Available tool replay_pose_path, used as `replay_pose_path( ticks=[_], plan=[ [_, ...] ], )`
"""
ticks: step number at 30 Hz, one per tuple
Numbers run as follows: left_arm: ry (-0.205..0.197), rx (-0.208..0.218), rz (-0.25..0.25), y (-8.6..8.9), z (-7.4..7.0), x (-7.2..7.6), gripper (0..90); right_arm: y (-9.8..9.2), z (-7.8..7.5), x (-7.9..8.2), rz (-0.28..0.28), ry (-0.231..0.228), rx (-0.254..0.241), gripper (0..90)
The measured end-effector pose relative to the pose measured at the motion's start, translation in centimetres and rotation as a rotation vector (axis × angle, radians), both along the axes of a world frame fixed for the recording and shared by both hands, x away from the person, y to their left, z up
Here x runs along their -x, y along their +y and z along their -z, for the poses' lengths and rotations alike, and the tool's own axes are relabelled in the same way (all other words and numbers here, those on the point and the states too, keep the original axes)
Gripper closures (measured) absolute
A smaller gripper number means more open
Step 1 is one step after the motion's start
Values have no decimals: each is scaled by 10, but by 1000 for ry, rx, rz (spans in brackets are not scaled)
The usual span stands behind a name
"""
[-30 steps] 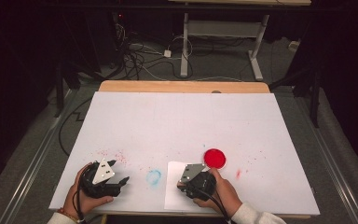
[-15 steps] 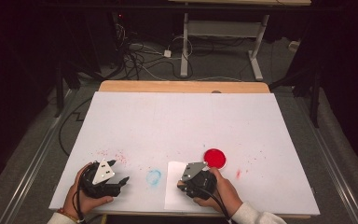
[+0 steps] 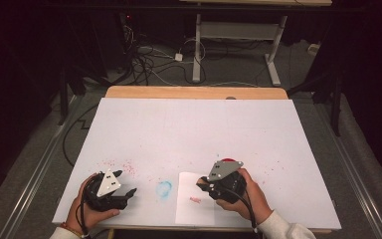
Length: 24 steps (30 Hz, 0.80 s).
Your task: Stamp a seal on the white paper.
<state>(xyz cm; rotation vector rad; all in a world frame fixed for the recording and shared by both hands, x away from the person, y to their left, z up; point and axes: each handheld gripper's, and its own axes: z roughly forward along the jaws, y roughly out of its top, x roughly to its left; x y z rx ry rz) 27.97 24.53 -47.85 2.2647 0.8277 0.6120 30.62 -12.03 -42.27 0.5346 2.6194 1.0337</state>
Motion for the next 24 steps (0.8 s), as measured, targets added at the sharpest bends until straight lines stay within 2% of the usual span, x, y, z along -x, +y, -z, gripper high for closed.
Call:
replay_pose_path(
  ticks=[12, 24],
  plan=[
    [18, 10, -7, 5, 4, -2, 242, -8, -10, -7, 13, -18, -15, 759],
    [18, 12, -7, 5, 3, -1, 242, -17, -17, -8, 40, -37, -34, 759]
  ],
)
